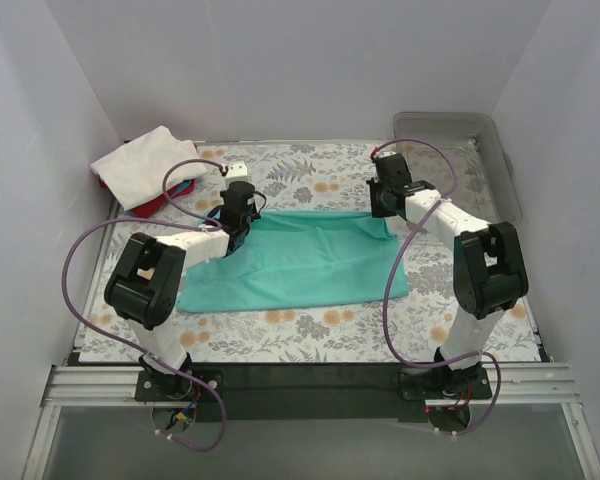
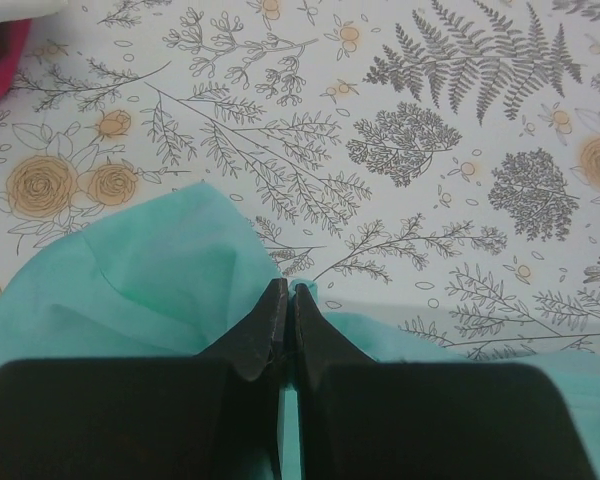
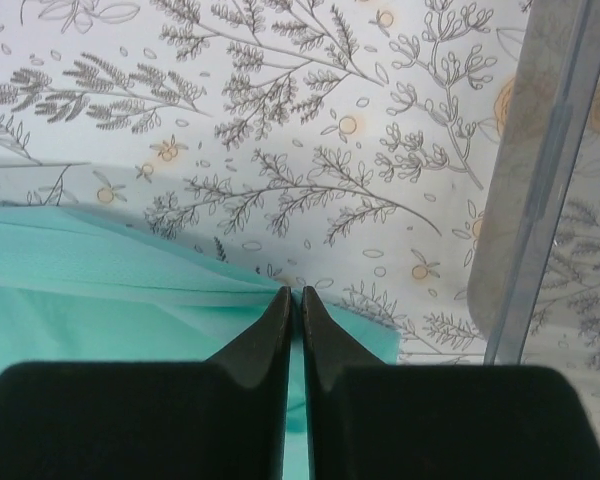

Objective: Fold and stack the t-shirts
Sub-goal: Fold the tshirt

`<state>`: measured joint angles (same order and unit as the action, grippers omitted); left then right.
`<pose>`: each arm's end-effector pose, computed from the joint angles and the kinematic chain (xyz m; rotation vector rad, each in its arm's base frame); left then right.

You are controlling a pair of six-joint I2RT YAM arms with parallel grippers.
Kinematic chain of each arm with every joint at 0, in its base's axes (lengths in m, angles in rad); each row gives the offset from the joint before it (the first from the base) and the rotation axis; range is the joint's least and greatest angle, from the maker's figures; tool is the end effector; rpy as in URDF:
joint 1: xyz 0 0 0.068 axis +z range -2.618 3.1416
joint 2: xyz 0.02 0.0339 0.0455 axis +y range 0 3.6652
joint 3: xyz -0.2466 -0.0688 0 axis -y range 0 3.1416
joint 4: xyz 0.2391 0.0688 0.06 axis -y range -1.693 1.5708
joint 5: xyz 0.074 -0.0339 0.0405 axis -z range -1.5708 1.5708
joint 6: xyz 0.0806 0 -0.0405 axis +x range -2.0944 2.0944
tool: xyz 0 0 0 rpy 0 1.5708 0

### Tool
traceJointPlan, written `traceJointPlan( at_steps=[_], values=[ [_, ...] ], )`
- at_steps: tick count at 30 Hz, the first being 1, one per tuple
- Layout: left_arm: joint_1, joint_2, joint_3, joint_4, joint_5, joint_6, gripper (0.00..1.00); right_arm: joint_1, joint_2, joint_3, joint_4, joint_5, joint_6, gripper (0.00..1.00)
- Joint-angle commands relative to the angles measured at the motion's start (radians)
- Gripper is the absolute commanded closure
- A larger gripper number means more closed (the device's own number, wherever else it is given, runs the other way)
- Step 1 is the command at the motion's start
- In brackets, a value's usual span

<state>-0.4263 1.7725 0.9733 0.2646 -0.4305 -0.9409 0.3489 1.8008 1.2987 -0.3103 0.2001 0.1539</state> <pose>0.3834 -0.1372 0.1505 -0.7723 1.9263 -0.3924 0.4001 0.1285 0.1801 -0.1358 2.3585 0.0045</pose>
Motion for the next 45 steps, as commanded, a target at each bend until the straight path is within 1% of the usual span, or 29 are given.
traceJointPlan(
  at_steps=[1,9,13,18,22,24,30,36,41,42,43,44,45],
  values=[
    [-0.017,-0.103,-0.051,0.068,-0.056,-0.039,1.0,0.015,-0.073,-0.055,0.036,0.028,0.013,0.99],
    [-0.048,-0.257,-0.224,0.061,-0.117,-0.125,1.0,0.061,-0.188,-0.211,0.036,0.067,0.038,0.99],
    [-0.087,-0.318,-0.269,0.035,-0.145,-0.15,1.0,0.082,-0.268,-0.263,0.036,0.09,0.039,0.99],
    [-0.141,-0.355,-0.298,-0.004,-0.18,-0.18,1.0,0.093,-0.34,-0.309,0.034,0.11,0.039,0.99],
    [-0.192,-0.378,-0.324,-0.059,-0.246,-0.225,1.0,0.096,-0.377,-0.338,0.028,0.12,0.035,0.99],
    [-0.222,-0.407,-0.346,-0.077,-0.286,-0.257,1.0,0.099,-0.396,-0.357,0.028,0.122,0.035,0.99],
    [-0.276,-0.493,-0.401,-0.149,-0.338,-0.315,1.0,0.116,-0.42,-0.403,0.019,0.128,0.039,0.99],
    [-0.316,-0.542,-0.424,-0.189,-0.358,-0.335,1.0,0.139,-0.471,-0.435,0.01,0.165,0.05,0.99],
    [-0.345,-0.538,-0.436,-0.249,-0.324,-0.377,1.0,0.142,-0.508,-0.48,0.0,0.19,0.056,0.99],
    [-0.36,-0.539,-0.436,-0.258,-0.318,-0.39,0.96,0.142,-0.514,-0.484,-0.003,0.188,0.058,0.96],
    [-0.368,-0.544,-0.436,-0.313,-0.314,-0.401,0.89,0.144,-0.515,-0.489,-0.015,0.177,0.061,0.9],
    [-0.377,-0.55,-0.439,-0.329,-0.309,-0.412,0.67,0.145,-0.517,-0.496,-0.024,0.173,0.064,0.78],
    [-0.402,-0.558,-0.441,-0.344,-0.309,-0.429,0.62,0.148,-0.526,-0.501,-0.033,0.17,0.067,0.71]
  ],
)
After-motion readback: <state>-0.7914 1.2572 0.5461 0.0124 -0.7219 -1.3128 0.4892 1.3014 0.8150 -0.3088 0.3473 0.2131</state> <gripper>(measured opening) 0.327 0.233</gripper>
